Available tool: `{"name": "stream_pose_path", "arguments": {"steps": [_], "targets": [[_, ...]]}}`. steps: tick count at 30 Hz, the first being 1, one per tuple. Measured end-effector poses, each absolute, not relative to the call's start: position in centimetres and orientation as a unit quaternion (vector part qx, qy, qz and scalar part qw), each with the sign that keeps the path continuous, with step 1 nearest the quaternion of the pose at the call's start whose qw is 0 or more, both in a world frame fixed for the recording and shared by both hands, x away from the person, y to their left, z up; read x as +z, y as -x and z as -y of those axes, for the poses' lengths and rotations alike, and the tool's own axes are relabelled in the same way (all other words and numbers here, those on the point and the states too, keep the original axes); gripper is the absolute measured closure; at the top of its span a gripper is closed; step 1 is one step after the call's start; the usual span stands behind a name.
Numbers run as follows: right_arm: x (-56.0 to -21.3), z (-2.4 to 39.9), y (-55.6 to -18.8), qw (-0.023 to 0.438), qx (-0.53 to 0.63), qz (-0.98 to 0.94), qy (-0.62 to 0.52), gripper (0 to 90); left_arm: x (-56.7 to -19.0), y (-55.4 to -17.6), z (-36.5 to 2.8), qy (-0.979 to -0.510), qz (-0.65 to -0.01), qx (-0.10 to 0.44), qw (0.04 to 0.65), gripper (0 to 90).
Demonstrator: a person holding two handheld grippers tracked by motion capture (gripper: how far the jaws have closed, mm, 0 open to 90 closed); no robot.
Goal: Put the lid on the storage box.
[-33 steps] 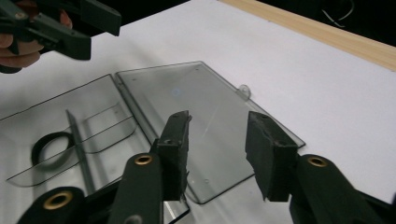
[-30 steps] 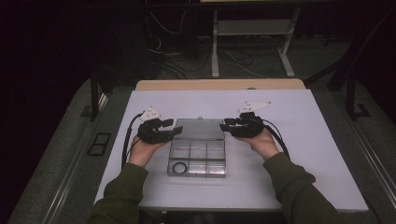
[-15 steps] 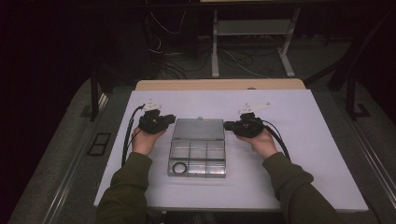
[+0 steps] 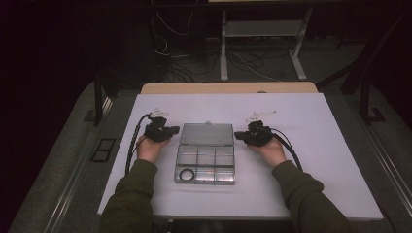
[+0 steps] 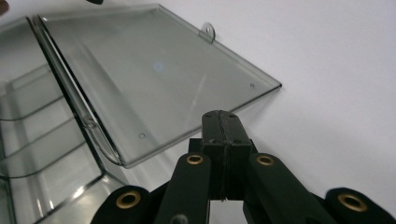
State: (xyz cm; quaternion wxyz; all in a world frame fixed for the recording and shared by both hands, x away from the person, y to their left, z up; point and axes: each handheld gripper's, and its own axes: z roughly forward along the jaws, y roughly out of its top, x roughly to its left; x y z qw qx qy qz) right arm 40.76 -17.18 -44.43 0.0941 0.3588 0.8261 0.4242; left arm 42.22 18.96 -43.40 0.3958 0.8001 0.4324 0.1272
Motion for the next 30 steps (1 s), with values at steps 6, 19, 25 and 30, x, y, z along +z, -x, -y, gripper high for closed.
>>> {"name": "stream_pose_path", "arguments": {"steps": [6,19,25,30], "targets": [[-45.1,17.0,-40.9,0.088,0.411,-0.831,-0.364,88.5,-44.1,-42.3,-18.7,-0.805,-0.438,0.112,0.384,88.5],[-45.6,16.6,-40.9,0.079,0.401,-0.837,-0.364,88.5,-44.8,-42.3,-18.7,-0.812,-0.441,0.082,0.374,88.5],[-45.6,16.5,-40.9,0.076,0.402,-0.837,-0.364,88.5,-44.7,-42.3,-18.6,-0.813,-0.440,0.081,0.372,88.5],[-45.6,16.3,-40.8,0.074,0.404,-0.836,-0.363,88.5,-44.7,-42.3,-18.6,-0.812,-0.440,0.078,0.375,88.6]]}}
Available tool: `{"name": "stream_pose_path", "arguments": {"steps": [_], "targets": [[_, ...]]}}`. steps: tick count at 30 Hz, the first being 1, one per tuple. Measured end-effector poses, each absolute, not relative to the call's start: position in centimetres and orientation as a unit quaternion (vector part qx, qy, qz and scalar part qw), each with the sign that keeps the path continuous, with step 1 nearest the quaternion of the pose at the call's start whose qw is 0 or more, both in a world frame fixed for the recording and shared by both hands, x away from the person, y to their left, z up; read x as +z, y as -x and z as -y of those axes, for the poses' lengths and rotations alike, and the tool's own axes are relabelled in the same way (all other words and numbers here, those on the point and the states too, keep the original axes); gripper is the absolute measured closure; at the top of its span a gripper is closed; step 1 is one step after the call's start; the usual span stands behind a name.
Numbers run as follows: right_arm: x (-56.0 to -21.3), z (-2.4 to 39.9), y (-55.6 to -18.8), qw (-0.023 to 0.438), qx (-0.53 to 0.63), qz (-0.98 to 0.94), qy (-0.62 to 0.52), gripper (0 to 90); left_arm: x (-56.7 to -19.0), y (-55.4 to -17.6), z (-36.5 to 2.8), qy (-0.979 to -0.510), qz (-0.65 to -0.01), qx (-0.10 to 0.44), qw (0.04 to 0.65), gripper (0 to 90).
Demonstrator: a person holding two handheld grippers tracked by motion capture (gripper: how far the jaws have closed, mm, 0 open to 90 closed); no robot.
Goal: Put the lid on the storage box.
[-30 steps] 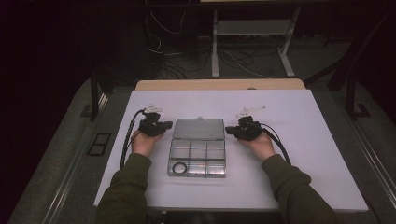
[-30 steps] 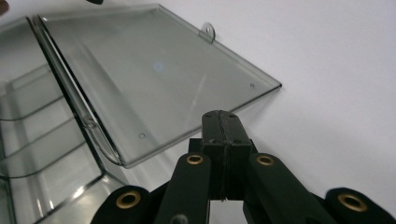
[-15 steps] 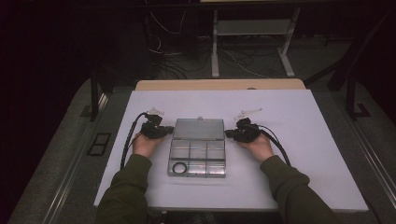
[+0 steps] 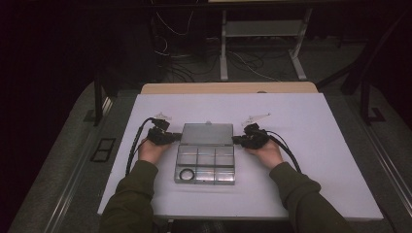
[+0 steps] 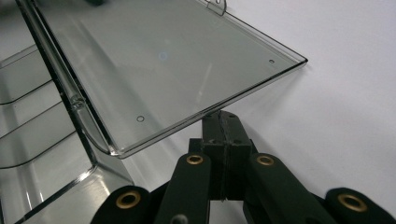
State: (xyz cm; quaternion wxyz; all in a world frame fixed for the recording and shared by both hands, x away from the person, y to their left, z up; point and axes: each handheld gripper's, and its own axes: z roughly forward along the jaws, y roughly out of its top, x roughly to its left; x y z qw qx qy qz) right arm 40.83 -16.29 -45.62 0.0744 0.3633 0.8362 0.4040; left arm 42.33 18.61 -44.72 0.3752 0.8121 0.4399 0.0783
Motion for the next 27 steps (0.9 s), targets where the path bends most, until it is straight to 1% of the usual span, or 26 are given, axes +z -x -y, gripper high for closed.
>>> {"name": "stream_pose_path", "arguments": {"steps": [6,27], "targets": [[-45.4,16.4,-40.9,0.070,0.413,-0.831,-0.366,88.5,-44.8,-42.3,-18.5,-0.810,-0.435,0.066,0.387,88.5],[-44.1,16.1,-41.2,0.074,0.435,-0.820,-0.365,88.6,-43.8,-42.1,-18.3,-0.796,-0.417,0.082,0.431,88.5]]}}
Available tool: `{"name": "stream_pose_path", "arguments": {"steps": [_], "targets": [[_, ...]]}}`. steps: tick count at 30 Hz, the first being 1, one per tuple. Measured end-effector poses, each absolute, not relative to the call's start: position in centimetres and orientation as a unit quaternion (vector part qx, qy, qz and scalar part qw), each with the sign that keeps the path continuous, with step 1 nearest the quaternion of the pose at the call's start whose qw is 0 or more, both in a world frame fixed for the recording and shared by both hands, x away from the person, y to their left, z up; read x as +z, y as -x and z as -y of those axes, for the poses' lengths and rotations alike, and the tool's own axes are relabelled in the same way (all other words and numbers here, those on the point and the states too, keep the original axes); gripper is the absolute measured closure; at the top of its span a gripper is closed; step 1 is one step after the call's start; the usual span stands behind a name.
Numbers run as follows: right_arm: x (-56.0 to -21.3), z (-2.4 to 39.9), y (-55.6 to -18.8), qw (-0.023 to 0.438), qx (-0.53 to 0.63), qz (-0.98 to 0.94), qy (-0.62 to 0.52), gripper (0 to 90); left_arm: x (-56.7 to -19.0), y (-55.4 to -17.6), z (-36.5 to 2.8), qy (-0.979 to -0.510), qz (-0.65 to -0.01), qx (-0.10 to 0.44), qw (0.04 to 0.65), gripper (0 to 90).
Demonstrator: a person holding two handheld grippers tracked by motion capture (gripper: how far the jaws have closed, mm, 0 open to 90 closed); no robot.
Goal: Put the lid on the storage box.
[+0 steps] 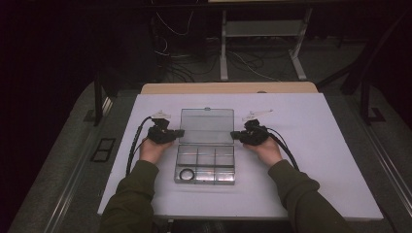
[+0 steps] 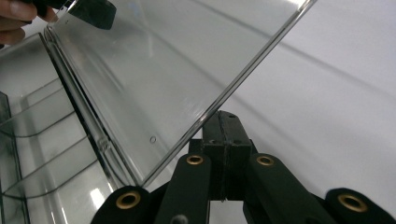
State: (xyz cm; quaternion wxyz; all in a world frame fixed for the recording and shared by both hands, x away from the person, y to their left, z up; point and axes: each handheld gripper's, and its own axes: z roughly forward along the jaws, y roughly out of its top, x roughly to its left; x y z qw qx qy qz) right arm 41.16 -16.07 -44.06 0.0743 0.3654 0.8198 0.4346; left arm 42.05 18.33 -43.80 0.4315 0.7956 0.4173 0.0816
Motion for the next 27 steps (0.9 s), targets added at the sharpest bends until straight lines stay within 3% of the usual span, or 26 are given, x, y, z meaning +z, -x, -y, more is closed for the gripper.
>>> {"name": "stream_pose_path", "arguments": {"steps": [27], "targets": [[-41.6,15.5,-42.6,0.083,0.470,-0.802,-0.360,88.5,-41.1,-41.9,-18.7,-0.768,-0.401,0.121,0.484,88.5]]}}
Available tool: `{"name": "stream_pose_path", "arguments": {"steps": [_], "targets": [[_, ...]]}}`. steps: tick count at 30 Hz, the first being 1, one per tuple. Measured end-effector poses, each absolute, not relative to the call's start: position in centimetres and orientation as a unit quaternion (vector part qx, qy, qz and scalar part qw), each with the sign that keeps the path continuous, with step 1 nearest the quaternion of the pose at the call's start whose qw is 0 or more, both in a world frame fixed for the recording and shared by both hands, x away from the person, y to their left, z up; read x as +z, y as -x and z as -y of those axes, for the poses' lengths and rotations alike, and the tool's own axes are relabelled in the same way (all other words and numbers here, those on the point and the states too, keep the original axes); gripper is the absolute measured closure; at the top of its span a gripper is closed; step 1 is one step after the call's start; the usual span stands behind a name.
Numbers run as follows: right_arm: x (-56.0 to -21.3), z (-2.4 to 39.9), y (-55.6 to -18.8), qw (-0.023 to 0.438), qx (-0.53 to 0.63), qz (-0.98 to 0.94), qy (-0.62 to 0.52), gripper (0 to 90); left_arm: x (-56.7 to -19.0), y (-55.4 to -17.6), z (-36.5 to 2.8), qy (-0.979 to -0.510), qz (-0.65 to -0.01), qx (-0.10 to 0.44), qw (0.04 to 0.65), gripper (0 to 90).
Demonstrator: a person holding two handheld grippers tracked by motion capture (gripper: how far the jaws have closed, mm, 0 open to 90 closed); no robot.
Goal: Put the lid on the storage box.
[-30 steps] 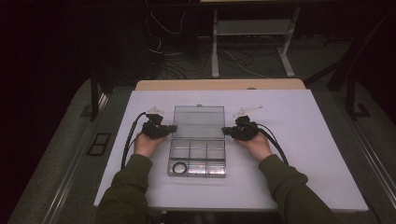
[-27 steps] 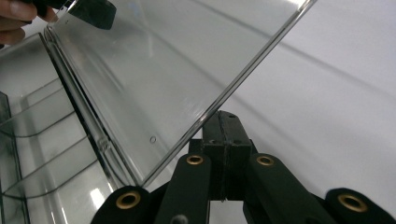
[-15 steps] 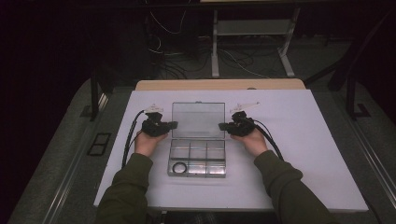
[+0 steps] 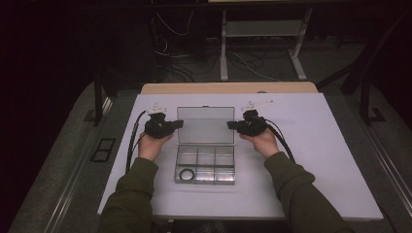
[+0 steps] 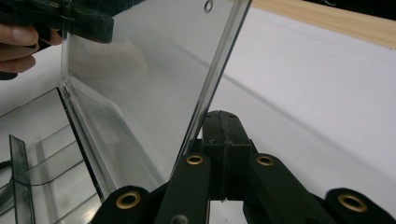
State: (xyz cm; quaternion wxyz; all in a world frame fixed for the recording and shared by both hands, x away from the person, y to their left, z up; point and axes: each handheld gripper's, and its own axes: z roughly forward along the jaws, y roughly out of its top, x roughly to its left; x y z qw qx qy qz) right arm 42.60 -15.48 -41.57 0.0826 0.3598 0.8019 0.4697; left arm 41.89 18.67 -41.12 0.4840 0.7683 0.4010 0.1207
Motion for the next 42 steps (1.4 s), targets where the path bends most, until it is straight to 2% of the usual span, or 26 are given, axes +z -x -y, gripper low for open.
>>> {"name": "stream_pose_path", "arguments": {"steps": [12,23,28,35,42], "targets": [[-40.2,15.5,-42.7,0.086,0.486,-0.796,-0.351,88.5,-40.0,-41.4,-19.0,-0.761,-0.391,0.136,0.500,88.4],[-40.1,15.5,-42.6,0.084,0.491,-0.795,-0.346,88.7,-38.8,-39.9,-21.8,-0.746,-0.404,0.159,0.505,83.3],[-39.9,15.5,-42.4,0.083,0.493,-0.796,-0.342,88.7,-38.5,-38.3,-22.4,-0.748,-0.396,0.158,0.509,78.3],[-39.4,15.5,-42.0,0.084,0.492,-0.799,-0.335,88.7,-37.9,-36.7,-21.8,-0.756,-0.365,0.155,0.521,69.7],[-38.8,15.5,-41.2,0.085,0.492,-0.803,-0.325,88.7,-37.2,-36.5,-20.7,-0.747,-0.346,0.166,0.544,69.3]]}}
